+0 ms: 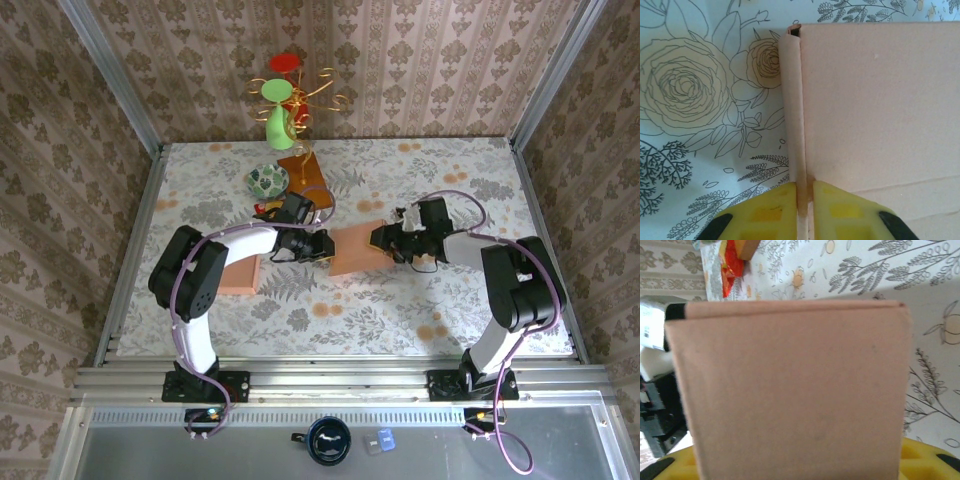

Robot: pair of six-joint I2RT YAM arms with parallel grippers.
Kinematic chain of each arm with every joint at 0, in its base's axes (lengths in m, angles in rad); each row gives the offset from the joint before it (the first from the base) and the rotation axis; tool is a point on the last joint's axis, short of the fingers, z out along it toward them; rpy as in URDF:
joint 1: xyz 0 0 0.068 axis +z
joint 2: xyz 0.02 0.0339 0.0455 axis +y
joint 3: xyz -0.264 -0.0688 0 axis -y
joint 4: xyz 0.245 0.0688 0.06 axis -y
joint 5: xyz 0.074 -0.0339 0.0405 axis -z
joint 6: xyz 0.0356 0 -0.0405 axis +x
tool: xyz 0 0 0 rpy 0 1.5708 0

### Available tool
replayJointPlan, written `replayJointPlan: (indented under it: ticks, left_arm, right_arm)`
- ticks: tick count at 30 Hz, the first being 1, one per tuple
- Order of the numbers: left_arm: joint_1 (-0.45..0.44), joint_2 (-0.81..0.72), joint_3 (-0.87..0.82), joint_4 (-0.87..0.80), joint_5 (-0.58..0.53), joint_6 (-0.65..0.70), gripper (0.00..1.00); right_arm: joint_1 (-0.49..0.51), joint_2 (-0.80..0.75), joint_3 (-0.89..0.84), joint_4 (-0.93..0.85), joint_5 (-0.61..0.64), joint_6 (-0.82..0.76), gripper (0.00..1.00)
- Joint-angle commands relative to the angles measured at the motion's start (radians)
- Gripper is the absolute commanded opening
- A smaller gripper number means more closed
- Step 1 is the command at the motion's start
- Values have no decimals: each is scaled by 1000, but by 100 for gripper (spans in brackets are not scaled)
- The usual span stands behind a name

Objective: Fold the paper box

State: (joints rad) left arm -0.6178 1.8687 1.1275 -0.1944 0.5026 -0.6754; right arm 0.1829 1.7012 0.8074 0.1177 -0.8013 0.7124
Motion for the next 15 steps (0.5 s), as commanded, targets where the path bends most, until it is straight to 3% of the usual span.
replayJointPlan:
  ticks: [1, 8, 13, 15]
  left_arm:
    - [7, -28, -37, -33, -62, 53, 19]
    - [7, -240, -105, 74, -124, 226, 25]
    - [-23, -444, -259, 290, 1, 506, 34]
    - [-50, -496, -280, 268, 16, 638, 39]
  right_arm:
    - [8, -5, 16, 53, -43, 66, 49]
    - [4, -60, 33, -38, -59, 111, 44]
    - [-21, -121, 13, -74, -75, 230, 41]
    - [-32, -142, 10, -106, -87, 291, 41]
